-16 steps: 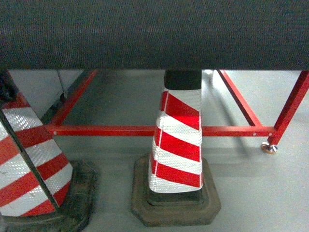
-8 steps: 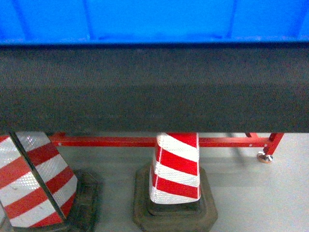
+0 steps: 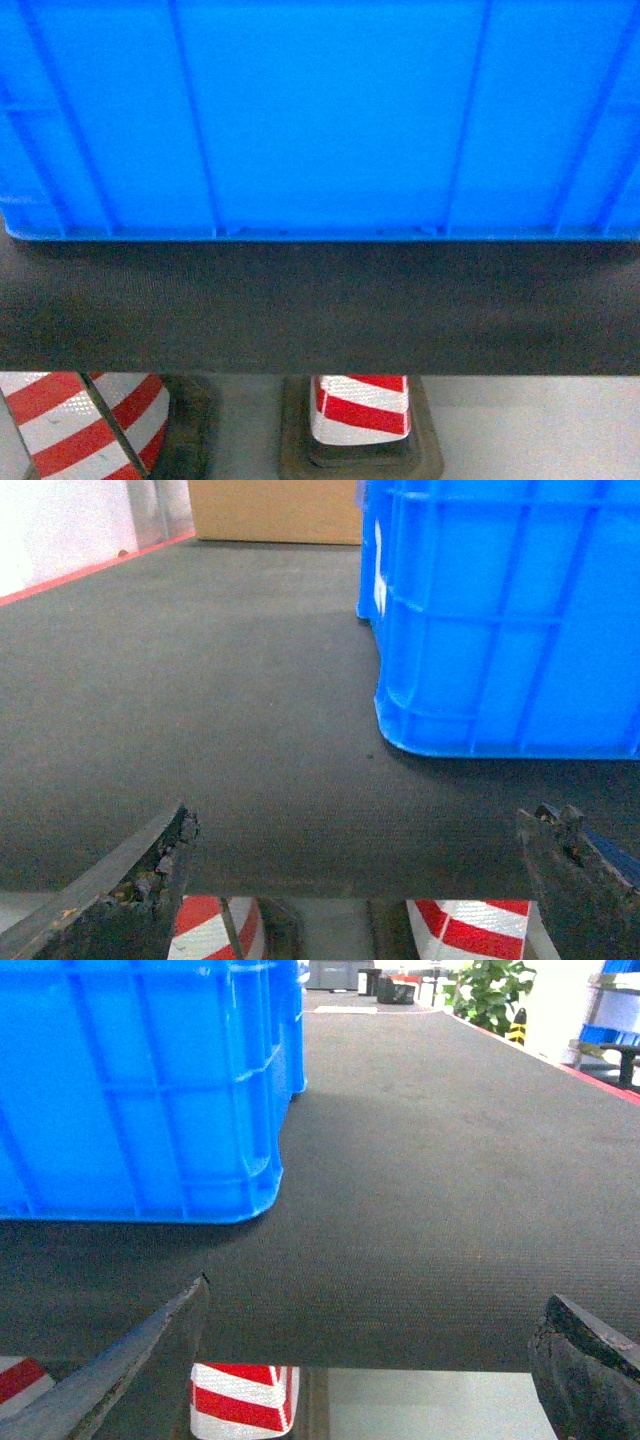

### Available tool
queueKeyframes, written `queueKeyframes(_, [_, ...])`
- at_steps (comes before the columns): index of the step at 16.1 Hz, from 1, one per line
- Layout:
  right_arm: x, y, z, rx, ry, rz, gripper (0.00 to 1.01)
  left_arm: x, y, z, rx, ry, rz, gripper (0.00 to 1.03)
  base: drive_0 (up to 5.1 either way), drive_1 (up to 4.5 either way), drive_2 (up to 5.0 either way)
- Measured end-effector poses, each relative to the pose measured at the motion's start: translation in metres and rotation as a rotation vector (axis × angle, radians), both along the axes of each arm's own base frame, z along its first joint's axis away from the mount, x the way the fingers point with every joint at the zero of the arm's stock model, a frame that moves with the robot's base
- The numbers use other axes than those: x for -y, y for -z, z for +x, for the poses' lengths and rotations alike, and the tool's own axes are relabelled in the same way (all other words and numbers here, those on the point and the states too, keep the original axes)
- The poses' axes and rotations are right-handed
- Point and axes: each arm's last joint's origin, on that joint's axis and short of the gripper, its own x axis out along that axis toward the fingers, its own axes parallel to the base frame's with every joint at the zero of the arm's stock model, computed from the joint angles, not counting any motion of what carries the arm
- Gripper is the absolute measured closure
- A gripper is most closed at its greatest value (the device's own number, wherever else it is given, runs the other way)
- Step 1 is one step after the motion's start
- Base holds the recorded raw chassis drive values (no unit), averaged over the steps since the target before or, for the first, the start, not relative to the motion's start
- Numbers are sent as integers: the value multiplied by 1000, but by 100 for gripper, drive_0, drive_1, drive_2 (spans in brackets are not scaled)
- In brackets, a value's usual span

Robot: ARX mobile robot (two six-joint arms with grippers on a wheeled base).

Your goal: Place box next to blue box on left shelf

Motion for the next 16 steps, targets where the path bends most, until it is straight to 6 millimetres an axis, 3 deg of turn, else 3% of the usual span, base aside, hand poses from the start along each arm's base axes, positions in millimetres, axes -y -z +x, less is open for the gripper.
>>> queueKeyframes(16, [0,0,0,0,0,-1,3,0,0,0,1,0,0,5,0,0,0])
